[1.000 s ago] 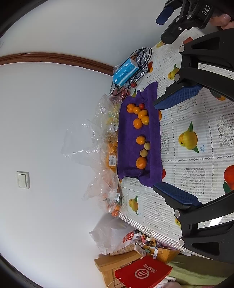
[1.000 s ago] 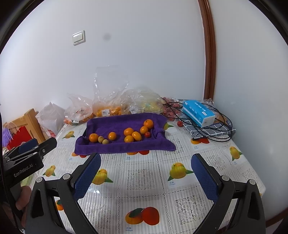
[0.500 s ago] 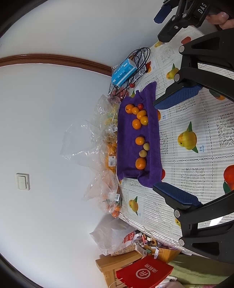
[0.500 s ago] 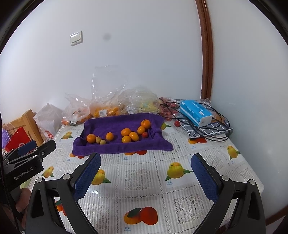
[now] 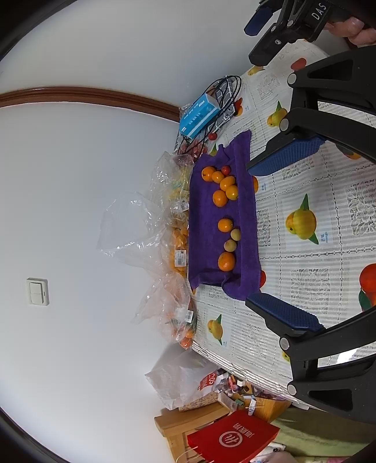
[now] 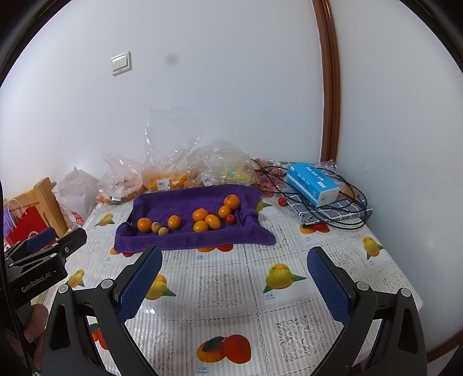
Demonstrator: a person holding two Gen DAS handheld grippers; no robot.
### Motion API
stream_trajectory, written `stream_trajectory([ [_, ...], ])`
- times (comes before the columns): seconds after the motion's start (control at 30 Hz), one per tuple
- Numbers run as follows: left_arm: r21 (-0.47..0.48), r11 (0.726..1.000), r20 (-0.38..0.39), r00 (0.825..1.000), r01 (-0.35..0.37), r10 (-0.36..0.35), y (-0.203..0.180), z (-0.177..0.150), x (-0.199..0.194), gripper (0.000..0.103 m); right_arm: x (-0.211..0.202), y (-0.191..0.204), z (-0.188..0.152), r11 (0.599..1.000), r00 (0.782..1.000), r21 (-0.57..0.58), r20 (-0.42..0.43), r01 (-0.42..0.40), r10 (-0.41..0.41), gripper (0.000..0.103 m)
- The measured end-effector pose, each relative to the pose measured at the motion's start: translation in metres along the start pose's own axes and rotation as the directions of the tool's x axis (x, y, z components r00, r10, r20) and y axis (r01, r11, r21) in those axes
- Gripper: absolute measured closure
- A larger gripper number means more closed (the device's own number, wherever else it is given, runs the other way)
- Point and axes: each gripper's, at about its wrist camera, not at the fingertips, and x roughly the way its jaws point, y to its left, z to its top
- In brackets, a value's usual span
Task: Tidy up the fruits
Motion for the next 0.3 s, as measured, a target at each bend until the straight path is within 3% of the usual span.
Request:
stream_trajectory([
  [0.3,-0.001,1.000,0.004,1.000,-0.006,0.006,-0.0011,0.0007,0.0004,0.021,0.0027,0.0018,0.0030,1.000,1.000,-0.015,0.009,-0.003,0.003,0.004],
])
